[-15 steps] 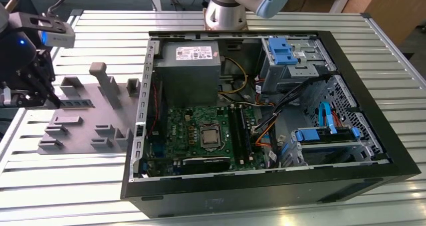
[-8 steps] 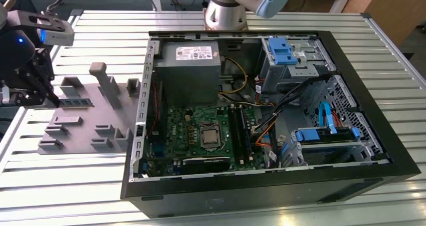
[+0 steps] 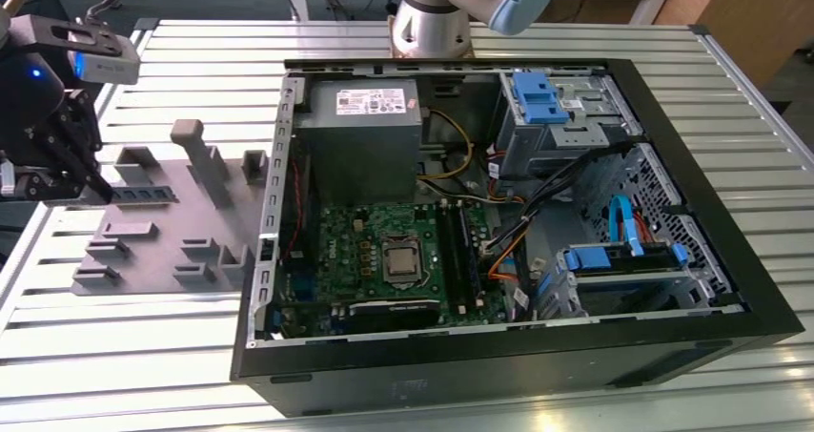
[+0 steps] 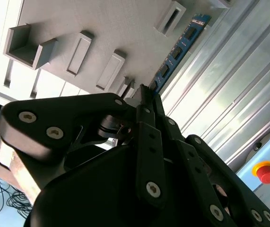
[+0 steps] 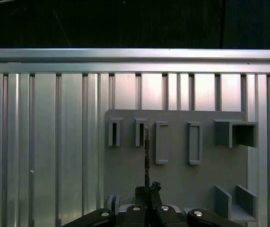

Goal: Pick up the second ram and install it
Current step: 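Pick up the second ram and move it above second insertion slot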

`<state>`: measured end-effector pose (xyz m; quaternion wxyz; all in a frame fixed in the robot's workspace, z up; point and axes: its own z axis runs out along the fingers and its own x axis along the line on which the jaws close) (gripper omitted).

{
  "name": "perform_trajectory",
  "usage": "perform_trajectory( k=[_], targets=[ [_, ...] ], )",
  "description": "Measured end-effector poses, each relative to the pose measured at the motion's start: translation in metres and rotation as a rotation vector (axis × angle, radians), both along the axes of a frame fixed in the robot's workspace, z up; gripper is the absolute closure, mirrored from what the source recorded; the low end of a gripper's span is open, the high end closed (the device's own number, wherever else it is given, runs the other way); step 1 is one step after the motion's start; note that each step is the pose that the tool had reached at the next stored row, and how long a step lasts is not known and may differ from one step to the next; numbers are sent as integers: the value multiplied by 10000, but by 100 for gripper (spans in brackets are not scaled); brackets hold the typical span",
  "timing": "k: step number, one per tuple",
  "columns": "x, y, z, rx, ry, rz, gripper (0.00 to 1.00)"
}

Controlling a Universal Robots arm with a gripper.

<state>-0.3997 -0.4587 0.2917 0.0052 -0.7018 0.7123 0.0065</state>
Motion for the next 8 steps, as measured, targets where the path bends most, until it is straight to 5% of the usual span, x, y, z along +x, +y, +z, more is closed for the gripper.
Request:
perform_trajectory(
  k=[8],
  targets=[
    [0,0,33,1,-1,0,86]
  ],
)
